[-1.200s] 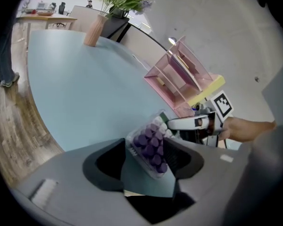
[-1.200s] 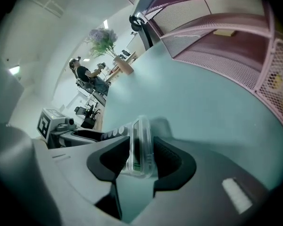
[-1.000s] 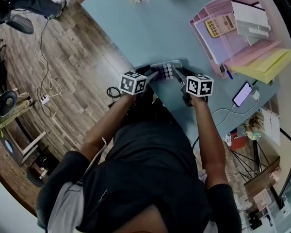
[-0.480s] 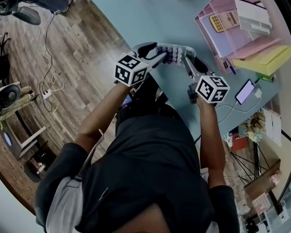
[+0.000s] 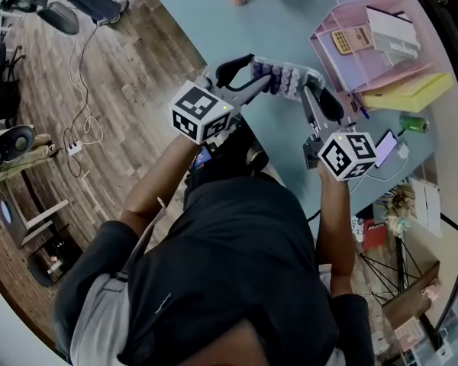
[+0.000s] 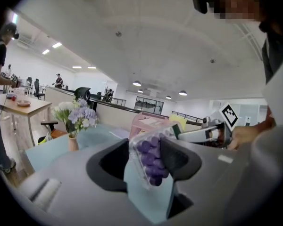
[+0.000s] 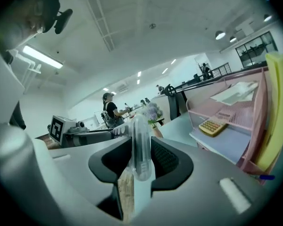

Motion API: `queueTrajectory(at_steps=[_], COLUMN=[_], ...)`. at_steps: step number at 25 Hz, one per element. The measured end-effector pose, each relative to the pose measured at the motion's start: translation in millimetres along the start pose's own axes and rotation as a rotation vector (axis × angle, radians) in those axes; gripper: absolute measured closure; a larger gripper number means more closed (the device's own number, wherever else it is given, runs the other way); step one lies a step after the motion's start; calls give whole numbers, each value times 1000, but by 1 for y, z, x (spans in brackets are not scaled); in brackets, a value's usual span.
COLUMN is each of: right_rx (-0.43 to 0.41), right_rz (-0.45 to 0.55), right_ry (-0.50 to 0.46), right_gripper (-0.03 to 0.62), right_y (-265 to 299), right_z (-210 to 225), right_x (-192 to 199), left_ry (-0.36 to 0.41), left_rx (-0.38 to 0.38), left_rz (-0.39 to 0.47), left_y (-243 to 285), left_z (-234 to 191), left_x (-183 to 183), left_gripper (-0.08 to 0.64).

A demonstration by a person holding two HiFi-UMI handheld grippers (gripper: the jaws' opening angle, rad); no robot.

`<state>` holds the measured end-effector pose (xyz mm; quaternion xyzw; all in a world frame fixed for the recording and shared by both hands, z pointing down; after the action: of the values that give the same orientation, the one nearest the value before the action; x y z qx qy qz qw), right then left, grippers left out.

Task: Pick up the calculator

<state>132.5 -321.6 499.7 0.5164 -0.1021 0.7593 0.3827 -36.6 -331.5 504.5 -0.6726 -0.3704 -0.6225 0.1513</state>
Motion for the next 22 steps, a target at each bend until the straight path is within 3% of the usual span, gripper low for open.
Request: queueTrajectory(at_steps=[5, 11, 22], right_rx=[-34, -66, -84], right_rz=[65, 121, 145], right_ry=[-106, -169, -236], right_gripper=[474, 476, 476], right_y=[-21, -50, -90], right_z=[-35, -72, -102], right_x=[-33, -53, -67], left_ry=[56, 129, 163], left_rx=[2, 12, 13], left_rz=[92, 186, 240], left_y=[-23, -57, -86], left_z=[16, 42, 82], left_x=[-37, -69, -90], left_gripper=[301, 301, 301])
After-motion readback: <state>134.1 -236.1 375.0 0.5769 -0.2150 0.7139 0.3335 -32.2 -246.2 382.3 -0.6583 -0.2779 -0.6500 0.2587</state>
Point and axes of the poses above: the fingertips, and each gripper's own axes: y forward along the fingers, z to its right, x out of its underside, the point moved 4 cm from there along -y, backward along the fingers, and after that the axes turned 2 degrees about y, right-handed, at the moved point
